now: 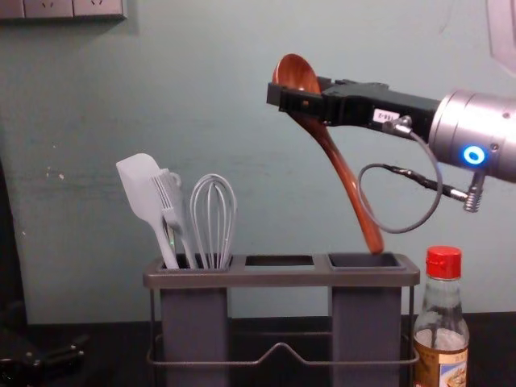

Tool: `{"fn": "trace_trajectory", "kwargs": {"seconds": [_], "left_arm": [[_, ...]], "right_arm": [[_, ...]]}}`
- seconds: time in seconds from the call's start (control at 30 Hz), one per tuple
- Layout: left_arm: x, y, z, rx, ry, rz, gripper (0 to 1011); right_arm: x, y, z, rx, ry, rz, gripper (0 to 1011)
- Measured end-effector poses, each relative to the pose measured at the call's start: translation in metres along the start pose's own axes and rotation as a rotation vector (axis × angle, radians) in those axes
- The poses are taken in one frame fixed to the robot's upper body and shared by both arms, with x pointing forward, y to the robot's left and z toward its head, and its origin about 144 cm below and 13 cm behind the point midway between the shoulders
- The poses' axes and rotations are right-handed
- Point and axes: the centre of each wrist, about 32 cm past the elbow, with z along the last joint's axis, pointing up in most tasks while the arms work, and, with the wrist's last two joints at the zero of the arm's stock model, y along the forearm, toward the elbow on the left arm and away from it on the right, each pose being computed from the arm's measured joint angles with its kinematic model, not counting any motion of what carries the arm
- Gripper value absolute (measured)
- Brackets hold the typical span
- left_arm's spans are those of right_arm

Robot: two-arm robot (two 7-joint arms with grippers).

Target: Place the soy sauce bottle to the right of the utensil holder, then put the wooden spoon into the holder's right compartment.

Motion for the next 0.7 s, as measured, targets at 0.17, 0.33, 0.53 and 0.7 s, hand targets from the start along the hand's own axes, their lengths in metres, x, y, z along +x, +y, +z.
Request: {"fn": "trace_trajectory", "kwargs": {"seconds": [0.17,0.33,0.53,0.7], "left_arm": [[0.0,0.0,0.0,0.0,0.0,0.0,1005],[0.0,0.0,0.0,0.0,0.0,0.0,1005],[0.0,0.0,0.0,0.0,0.0,0.0,1005],[0.0,0.0,0.0,0.0,0.0,0.0,1005]], "right_arm": [[-0.002,0.003,-0.01,0.017,-0.015,0.022,837],[-0.004,0.002,-0.019,0.027,-0.028,0.038,837],[-0.008,-0.003,-0.031,0.033,-0.046,0.056,837],[-0.011,-0.008,-0.039,0.032,-0.049,0.057,837]]}}
